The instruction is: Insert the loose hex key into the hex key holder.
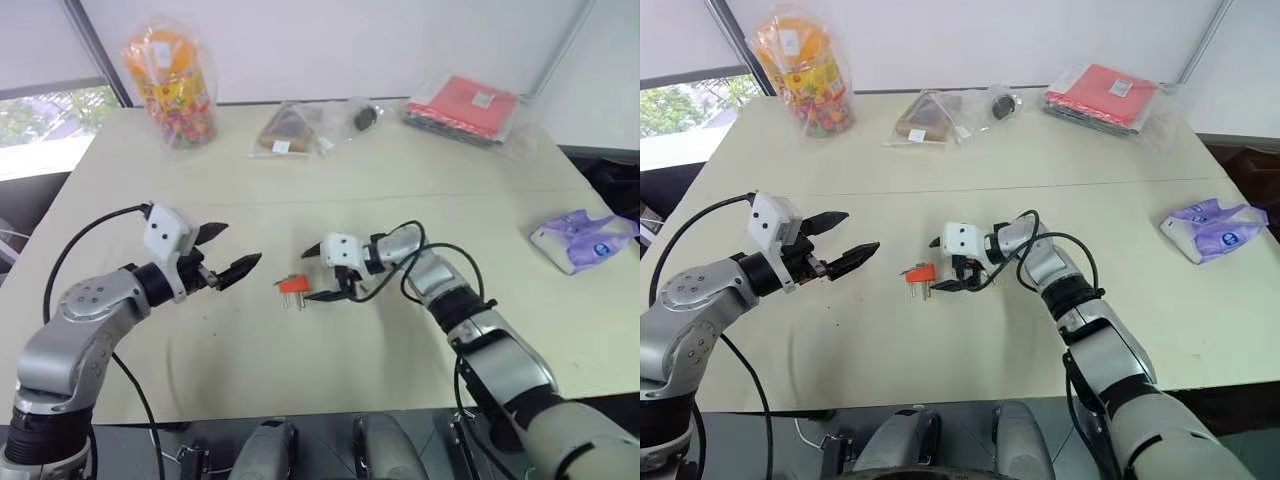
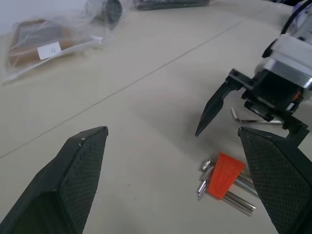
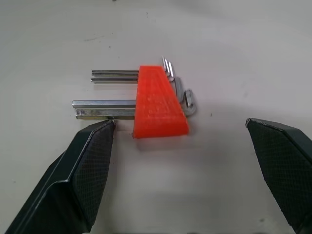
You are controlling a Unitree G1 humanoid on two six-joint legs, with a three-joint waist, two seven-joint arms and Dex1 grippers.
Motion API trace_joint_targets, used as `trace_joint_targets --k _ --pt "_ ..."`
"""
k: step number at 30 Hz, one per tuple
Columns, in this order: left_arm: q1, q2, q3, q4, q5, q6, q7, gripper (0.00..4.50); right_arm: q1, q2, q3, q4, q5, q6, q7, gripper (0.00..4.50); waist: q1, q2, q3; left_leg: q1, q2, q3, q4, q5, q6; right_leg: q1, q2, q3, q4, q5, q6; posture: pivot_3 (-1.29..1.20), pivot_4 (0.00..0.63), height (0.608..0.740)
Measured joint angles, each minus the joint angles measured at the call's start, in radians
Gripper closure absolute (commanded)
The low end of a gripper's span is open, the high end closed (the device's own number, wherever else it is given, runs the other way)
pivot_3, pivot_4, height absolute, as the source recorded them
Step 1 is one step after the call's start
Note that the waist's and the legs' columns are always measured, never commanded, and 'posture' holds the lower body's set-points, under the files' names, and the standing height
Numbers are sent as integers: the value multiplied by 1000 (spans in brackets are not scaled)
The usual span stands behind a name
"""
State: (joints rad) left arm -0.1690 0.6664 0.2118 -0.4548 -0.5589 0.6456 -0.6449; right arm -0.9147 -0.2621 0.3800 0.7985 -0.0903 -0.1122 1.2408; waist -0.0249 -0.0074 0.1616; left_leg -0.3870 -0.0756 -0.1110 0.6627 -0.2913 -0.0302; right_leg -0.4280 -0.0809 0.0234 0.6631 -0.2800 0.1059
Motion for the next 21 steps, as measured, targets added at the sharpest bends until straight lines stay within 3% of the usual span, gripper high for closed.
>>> trace_joint_targets --k 6,10,15,21 --pt "14 -6 0 -16 3 -3 17 0 -49 25 -10 110 0 -19 21 46 -3 0 0 1 0 0 0 0 0 1 0 0 0 0 0 0 150 740" --pt "20 -11 0 -22 3 -4 20 0 -51 36 -13 135 -1 -48 27 1234 -13 0 0 2 0 0 0 0 0 1 0 0 0 0 0 0 150 740" --pt "20 -11 0 -22 5 -5 21 0 -51 47 -11 147 -3 -77 28 3457 -19 0 -1 3 0 0 0 1 -1 2 0 0 2 0 0 0 150 740" --pt "18 -18 -2 -21 6 -7 21 0 -36 42 -11 136 -7 -108 0 3491 -18 0 -1 3 0 -1 0 1 -1 2 0 0 2 0 0 0 150 740"
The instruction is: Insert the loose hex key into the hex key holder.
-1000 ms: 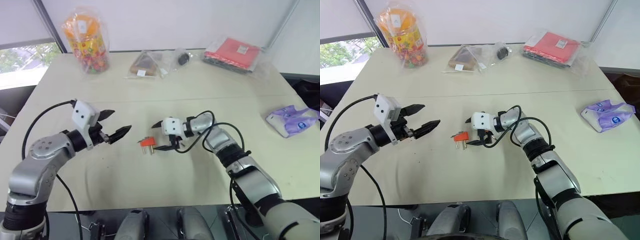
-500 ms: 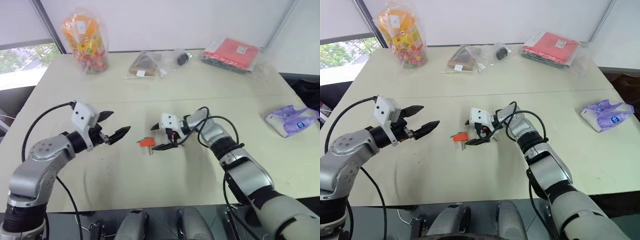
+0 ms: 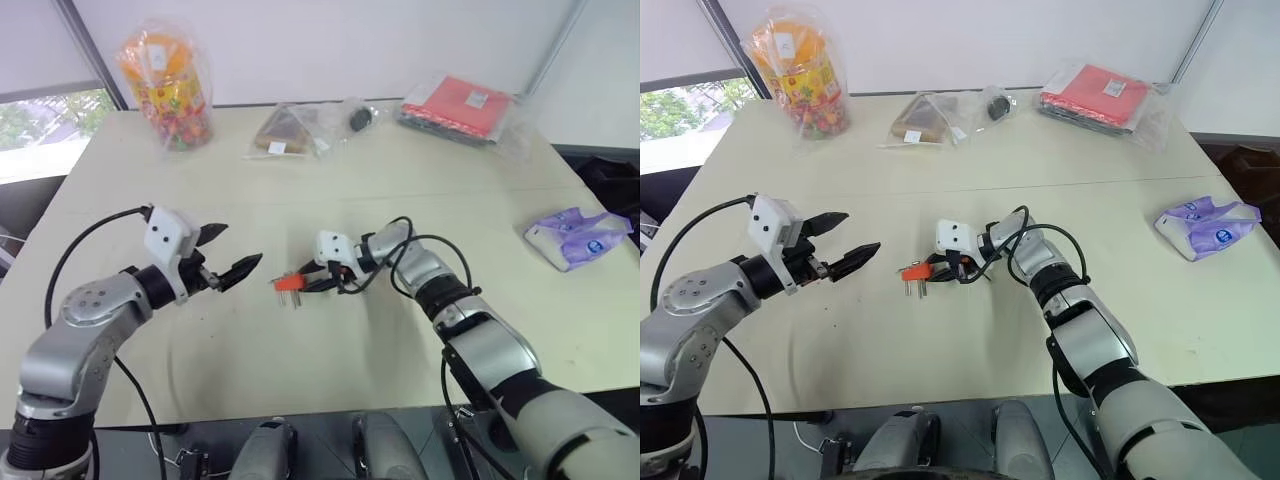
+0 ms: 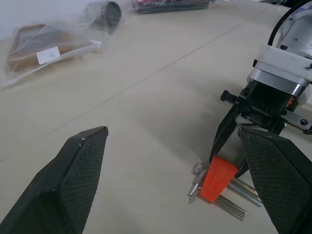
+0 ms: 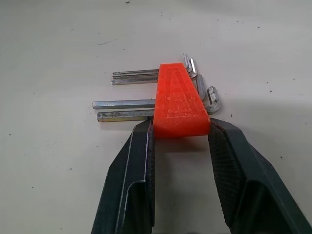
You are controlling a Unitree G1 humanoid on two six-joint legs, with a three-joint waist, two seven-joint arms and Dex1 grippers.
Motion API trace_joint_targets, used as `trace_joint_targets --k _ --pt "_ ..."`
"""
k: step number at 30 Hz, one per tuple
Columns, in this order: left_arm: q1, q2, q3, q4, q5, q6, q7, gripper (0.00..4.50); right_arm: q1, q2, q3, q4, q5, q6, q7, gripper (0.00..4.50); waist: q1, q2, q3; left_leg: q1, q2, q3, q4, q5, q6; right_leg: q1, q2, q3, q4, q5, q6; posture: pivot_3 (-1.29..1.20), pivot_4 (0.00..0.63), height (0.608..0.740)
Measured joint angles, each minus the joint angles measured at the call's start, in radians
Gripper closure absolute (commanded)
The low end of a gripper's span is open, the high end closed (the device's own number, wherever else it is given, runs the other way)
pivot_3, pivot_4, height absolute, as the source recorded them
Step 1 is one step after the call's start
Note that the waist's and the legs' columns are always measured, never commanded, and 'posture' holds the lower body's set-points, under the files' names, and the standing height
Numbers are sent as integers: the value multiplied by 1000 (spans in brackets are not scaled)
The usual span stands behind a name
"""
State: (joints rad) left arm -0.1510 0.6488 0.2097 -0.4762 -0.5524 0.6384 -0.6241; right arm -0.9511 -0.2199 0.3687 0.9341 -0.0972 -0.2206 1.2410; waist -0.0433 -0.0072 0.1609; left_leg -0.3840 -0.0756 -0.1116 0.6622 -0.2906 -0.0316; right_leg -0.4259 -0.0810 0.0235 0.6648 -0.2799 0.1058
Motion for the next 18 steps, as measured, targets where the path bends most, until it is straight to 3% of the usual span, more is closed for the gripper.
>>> trace_joint_targets --k 3,7,13,18 --pt "-5 -1 -3 4 0 -1 -4 0 41 -33 16 -77 -50 -105 -104 3491 3 0 0 0 0 0 0 0 0 0 0 0 0 0 0 0 150 740" --pt "-40 0 -7 32 1 -15 -17 0 76 -121 37 -170 -199 -283 -363 3491 13 0 0 -1 -1 0 1 1 -1 -1 0 0 0 0 0 0 150 740" --pt "-201 -6 -12 138 -27 -14 -54 0 106 -310 49 -311 -526 -440 -796 3491 28 0 1 -5 -1 1 1 1 -1 -5 1 0 0 0 0 0 150 740" --pt "-389 -52 -9 252 -106 23 -73 0 104 -369 22 -448 -656 -478 -1035 3491 19 -1 1 -6 -1 2 0 1 -2 -6 1 0 0 0 0 0 150 740"
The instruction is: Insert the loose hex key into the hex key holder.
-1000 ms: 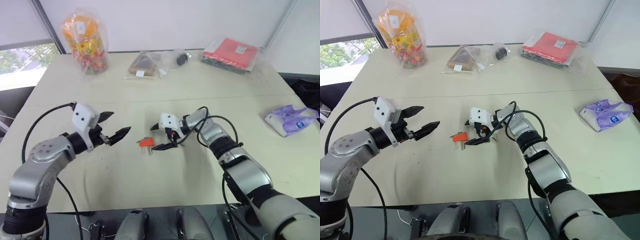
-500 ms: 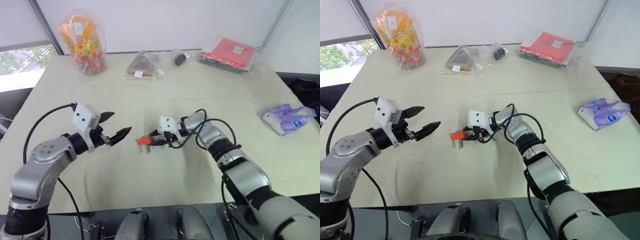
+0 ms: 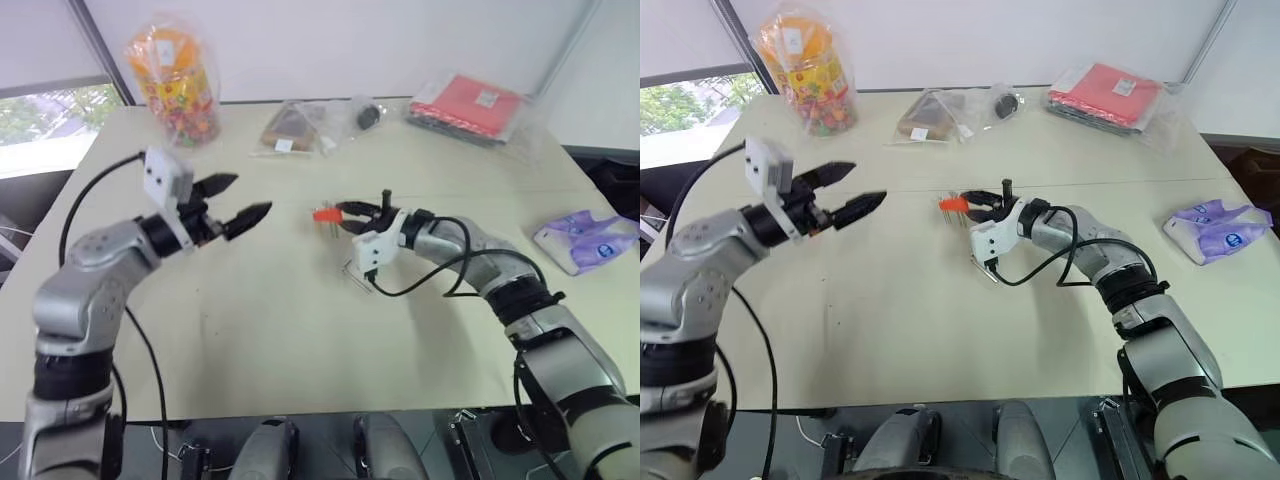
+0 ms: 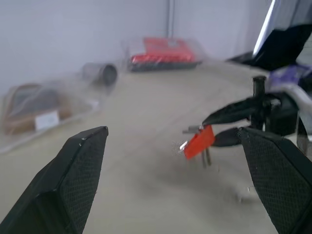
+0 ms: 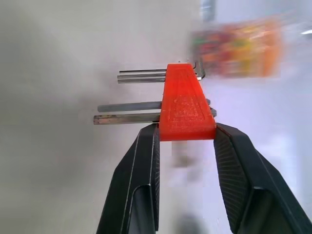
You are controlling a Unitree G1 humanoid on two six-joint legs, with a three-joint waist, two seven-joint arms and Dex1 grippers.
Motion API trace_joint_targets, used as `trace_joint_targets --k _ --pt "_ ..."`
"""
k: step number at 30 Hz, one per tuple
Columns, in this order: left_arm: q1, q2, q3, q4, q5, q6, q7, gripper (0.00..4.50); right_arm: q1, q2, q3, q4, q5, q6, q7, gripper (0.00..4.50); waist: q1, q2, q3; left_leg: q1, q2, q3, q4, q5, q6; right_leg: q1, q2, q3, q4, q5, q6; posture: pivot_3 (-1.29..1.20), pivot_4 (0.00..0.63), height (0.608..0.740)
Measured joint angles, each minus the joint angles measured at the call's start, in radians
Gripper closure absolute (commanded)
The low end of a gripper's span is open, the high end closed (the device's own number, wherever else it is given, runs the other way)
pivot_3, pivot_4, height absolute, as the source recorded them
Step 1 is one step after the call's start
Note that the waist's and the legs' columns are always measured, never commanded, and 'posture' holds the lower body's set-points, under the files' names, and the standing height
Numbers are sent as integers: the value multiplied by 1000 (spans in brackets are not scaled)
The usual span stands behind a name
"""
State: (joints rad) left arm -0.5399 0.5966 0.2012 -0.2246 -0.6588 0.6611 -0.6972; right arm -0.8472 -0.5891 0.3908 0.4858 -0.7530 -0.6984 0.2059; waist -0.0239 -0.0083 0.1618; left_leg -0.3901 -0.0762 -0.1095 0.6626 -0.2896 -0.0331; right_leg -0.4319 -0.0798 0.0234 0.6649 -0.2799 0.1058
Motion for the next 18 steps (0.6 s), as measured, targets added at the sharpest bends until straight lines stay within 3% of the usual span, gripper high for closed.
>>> trace_joint_targets --k 7,18 --pt "-184 -33 -57 175 -25 19 -107 0 -13 -20 -60 -186 -70 40 -157 3491 2 0 0 0 0 0 0 0 0 0 1 0 0 0 0 0 150 740" --pt "-246 -103 -119 227 -6 0 -168 0 5 -18 -60 -272 -66 55 -170 3491 2 0 0 0 0 0 0 0 0 0 1 0 0 0 0 0 150 740"
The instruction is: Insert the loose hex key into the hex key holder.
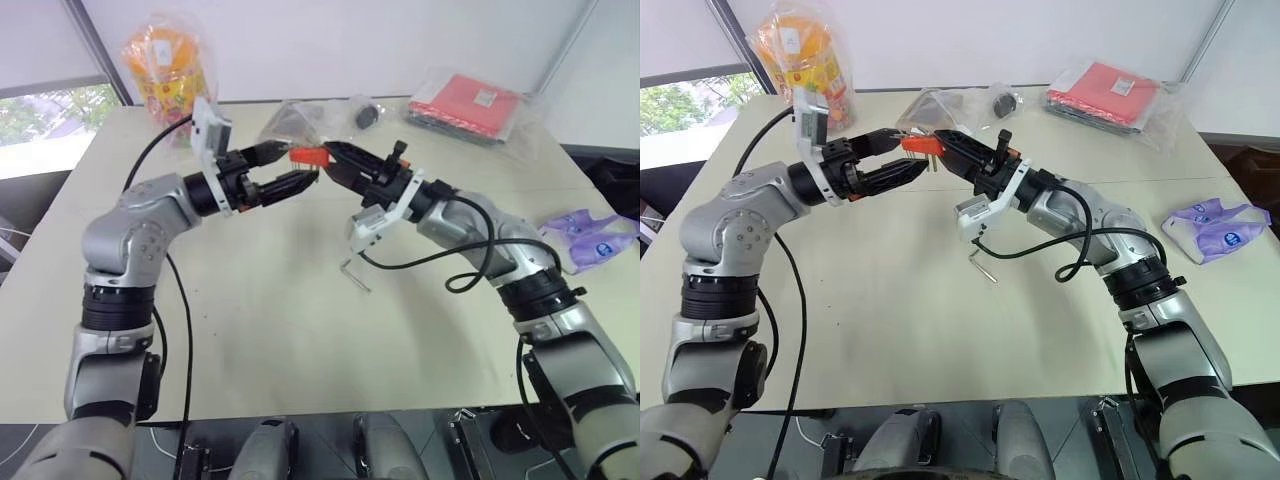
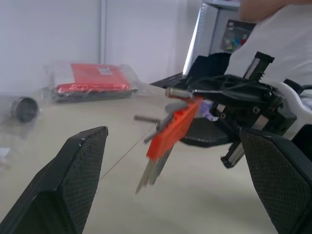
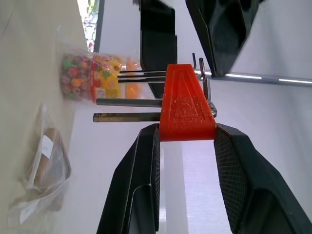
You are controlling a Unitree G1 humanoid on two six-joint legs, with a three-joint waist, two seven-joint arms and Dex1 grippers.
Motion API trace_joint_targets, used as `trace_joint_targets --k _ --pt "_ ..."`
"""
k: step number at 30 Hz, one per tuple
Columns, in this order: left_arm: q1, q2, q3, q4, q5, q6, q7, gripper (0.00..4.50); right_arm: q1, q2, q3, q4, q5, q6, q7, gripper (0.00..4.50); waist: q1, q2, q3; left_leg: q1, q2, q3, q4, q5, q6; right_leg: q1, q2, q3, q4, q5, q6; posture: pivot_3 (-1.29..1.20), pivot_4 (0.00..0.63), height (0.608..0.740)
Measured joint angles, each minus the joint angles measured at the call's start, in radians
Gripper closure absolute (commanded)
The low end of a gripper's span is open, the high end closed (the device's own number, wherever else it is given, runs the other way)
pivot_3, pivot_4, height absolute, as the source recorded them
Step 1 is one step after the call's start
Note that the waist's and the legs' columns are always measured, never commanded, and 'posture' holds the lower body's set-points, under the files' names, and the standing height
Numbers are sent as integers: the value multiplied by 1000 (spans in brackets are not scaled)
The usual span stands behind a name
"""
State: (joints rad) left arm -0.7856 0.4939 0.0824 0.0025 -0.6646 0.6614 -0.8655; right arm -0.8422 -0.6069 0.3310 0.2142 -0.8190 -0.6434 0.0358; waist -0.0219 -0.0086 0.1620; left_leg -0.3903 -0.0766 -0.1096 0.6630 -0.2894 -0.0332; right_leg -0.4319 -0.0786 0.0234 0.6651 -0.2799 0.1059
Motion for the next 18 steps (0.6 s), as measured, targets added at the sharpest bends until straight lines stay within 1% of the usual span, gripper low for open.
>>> trace_joint_targets --k 18 --pt "-2 -10 0 5 25 -19 -18 0 12 16 0 -24 21 2 51 3491 0 0 0 0 0 0 0 0 0 0 0 0 0 0 0 0 150 740"
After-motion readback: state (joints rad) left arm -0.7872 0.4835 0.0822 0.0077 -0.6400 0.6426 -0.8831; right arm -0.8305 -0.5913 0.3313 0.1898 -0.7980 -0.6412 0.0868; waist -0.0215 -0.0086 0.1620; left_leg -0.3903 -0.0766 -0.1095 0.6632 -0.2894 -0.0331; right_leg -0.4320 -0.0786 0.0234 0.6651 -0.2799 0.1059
